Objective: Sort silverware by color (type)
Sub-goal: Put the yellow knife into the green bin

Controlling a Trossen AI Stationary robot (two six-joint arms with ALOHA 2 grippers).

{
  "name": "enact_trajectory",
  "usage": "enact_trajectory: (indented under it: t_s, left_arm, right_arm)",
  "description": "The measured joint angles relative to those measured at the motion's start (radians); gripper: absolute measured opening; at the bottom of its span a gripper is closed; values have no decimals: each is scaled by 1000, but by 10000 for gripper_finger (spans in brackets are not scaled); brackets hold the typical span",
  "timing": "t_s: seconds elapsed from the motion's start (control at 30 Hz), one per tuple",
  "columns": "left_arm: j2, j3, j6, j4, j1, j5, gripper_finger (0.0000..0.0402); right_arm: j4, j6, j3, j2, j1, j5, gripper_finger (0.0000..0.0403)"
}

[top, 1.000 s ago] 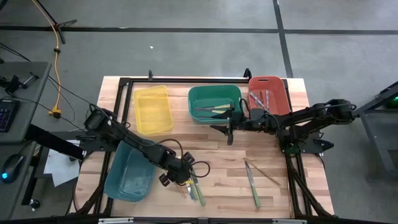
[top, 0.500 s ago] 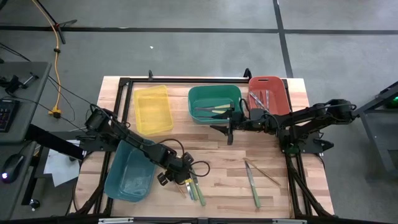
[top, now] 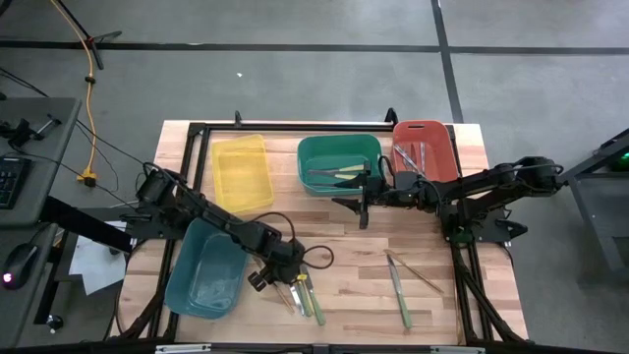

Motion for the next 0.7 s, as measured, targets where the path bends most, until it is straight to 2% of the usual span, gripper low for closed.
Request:
enact_trajectory:
  t_s: [0.1,0.2,0.53,0.7]
  left_arm:
    - [0,0,0,1,13,2,186]
    - [1,0,0,1,22,-2,162]
    - [-1,1,7,-12,25,-44,32]
    - [-2,1,-27,-14,25,-48,25]
  right_arm:
    - [0,0,0,0,0,0,176]
    - [0,0,0,0,0,0,176]
    - [0,0,0,0,0,0,176]
    - [0,0,0,0,0,0,176]
